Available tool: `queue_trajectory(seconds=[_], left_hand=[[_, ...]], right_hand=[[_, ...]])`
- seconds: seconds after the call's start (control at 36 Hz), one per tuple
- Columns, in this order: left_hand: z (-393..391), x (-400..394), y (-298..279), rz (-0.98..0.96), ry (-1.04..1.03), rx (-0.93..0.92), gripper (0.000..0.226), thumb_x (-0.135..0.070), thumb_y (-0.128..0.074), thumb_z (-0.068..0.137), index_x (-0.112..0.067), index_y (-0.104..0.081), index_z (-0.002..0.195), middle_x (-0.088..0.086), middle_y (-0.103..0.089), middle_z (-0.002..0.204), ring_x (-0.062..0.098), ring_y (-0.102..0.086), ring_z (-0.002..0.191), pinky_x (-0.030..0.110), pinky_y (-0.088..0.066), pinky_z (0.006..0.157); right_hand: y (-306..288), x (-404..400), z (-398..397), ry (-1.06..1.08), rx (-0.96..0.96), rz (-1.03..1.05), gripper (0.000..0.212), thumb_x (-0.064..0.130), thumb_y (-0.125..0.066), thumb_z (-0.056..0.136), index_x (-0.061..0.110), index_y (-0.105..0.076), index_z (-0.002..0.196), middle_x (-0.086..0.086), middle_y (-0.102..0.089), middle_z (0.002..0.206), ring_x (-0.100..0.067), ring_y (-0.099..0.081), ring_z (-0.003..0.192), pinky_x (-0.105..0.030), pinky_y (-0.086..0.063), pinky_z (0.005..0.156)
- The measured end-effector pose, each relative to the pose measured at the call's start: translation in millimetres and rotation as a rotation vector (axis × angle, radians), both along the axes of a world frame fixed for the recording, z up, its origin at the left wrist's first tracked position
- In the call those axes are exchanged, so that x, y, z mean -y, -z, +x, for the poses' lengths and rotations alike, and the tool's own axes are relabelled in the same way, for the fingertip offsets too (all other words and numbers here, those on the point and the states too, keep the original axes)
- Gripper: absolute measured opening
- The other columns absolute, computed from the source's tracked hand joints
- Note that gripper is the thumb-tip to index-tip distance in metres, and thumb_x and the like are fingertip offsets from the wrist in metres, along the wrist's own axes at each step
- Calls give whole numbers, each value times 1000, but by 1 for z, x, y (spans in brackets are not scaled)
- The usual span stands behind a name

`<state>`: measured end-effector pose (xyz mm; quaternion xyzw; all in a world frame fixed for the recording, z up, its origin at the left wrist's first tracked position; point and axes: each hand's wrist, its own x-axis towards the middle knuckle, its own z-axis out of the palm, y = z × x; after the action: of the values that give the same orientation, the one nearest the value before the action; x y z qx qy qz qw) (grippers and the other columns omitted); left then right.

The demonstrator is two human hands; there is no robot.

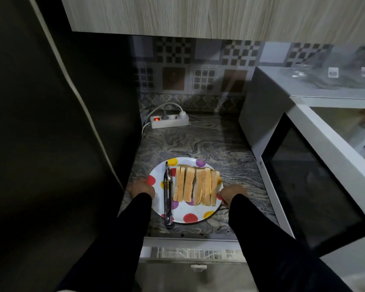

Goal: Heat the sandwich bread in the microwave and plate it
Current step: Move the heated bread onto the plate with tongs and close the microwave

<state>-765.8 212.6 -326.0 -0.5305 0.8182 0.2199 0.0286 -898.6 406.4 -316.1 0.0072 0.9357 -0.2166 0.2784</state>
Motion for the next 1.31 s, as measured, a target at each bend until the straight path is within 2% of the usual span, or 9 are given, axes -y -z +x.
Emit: queue_trajectory(seconds=[0.11,0.19,0.31,0.44,0.58,0.81,1.0,1.17,1.31], left_hand=[[2,-3,-2,23,-8,-11,34,-12,-46,93,-9,-63,122,13,-59,129,31,-53,122,30,-40,102],[0,-5,-12,51,-51,-10,38,-20,-41,98,-1,-58,125,16,-54,134,31,-51,125,32,-41,102],[-5,-7,-29,47,-50,-55,40,-19,-42,96,2,-57,126,17,-53,135,32,-51,126,33,-43,100],[-22,-18,-60,-60,44,-254,34,-12,-48,93,-1,-61,122,20,-55,132,35,-51,123,36,-44,99],[-58,-50,-94,-75,217,-533,29,-15,-48,94,-12,-63,119,15,-56,130,30,-51,123,33,-41,102],[-104,-149,-138,-176,665,-753,32,-13,-49,94,-14,-60,124,8,-53,133,26,-45,127,34,-35,110],[-121,-214,-153,-299,1025,-692,56,-12,-45,96,-21,-29,149,1,-20,157,18,-19,145,37,-27,114],[-146,-247,-151,-380,1141,-618,65,-12,-41,99,-28,-9,153,-8,-2,161,13,-2,149,44,-19,116],[-161,-272,-152,-362,1147,-614,70,-3,-41,96,-22,-6,153,-5,-1,161,15,2,149,46,-14,119]], right_hand=[[-7,-6,0,-23,-121,-2,41,20,-52,94,14,-44,54,-4,-51,68,-15,-47,57,-22,-39,57],[-17,-6,-1,-37,-129,-51,29,17,-47,95,10,-54,67,-12,-60,95,-21,-64,90,-25,-40,64],[-46,-8,2,36,-237,-180,33,15,-46,96,0,-61,122,-16,-60,128,-29,-56,120,-30,-46,88],[-86,-14,13,71,-529,-250,26,15,-49,96,1,-66,110,-18,-64,118,-31,-60,110,-27,-46,82],[-125,-35,27,-44,-941,-269,23,12,-50,88,7,-67,103,-15,-53,114,-30,-49,110,-34,-43,92],[-157,-86,46,-31,-1490,-18,19,14,-67,65,14,-67,84,-10,-61,108,-30,-56,110,-52,-40,100],[-155,-131,43,107,-1491,205,22,13,-70,59,14,-68,81,-9,-64,110,-29,-56,116,-62,-31,101],[-150,-158,37,190,-1356,357,28,18,-71,66,16,-65,93,-7,-63,104,-27,-61,96,-59,-37,98],[-144,-187,26,198,-1260,350,33,22,-62,79,11,-61,110,-9,-59,108,-29,-55,102,-52,-36,101]])
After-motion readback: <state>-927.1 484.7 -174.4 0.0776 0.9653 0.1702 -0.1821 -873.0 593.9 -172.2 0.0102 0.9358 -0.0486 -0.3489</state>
